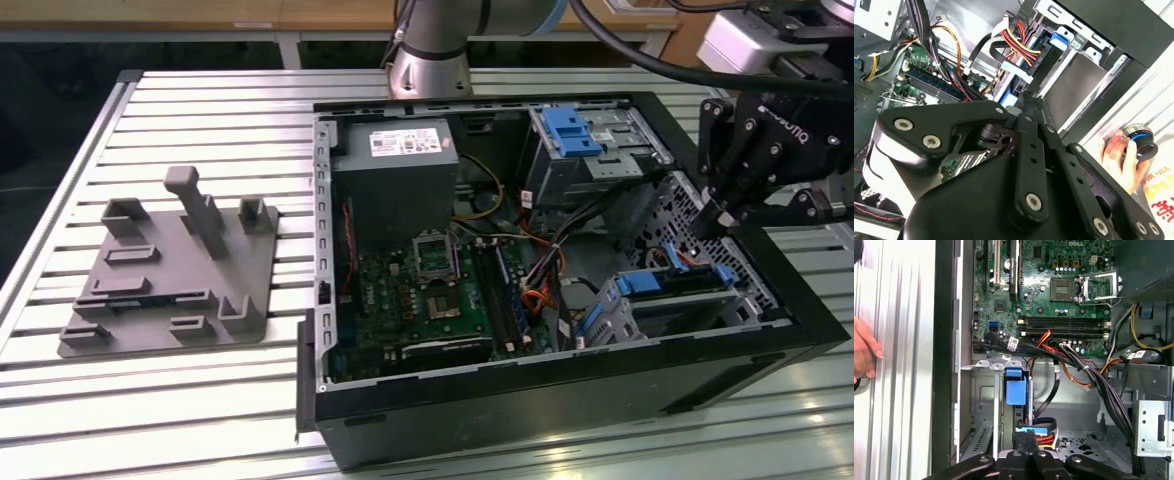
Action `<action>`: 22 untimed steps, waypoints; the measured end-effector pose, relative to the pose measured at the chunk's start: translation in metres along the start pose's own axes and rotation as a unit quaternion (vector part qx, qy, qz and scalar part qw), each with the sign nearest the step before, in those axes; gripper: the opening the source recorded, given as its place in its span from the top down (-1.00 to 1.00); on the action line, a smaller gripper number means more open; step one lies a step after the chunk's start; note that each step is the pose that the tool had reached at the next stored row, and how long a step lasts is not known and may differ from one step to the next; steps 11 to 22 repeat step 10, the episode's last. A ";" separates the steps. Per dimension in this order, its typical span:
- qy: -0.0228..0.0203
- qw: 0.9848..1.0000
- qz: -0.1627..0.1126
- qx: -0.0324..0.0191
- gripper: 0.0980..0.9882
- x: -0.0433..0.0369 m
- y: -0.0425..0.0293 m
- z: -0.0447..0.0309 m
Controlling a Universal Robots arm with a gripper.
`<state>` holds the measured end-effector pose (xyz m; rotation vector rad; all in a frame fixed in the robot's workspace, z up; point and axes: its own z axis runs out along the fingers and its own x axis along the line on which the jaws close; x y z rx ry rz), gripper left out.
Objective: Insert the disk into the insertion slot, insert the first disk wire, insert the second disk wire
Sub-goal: 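Insert the second disk wire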
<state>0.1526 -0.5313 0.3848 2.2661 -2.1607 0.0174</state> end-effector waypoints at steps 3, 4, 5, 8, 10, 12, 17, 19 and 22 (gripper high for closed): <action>0.001 1.000 0.000 0.000 0.98 0.0000 0.0000 0.0000; 0.001 1.000 0.000 0.000 0.98 0.0000 0.0000 0.0000; 0.002 1.000 0.000 0.000 0.98 0.0000 0.0000 0.0000; 0.002 1.000 0.000 0.000 0.98 0.0000 0.0000 0.0000; 0.003 1.000 0.000 0.000 0.98 0.0000 0.0000 0.0000; 0.003 1.000 0.000 0.000 0.98 0.0000 0.0000 0.0000; 0.003 1.000 0.000 0.000 0.98 0.0000 0.0000 0.0000; 0.003 1.000 0.000 0.000 0.98 0.0000 0.0000 0.0000; 0.003 1.000 0.000 0.000 0.98 0.0000 0.0000 0.0000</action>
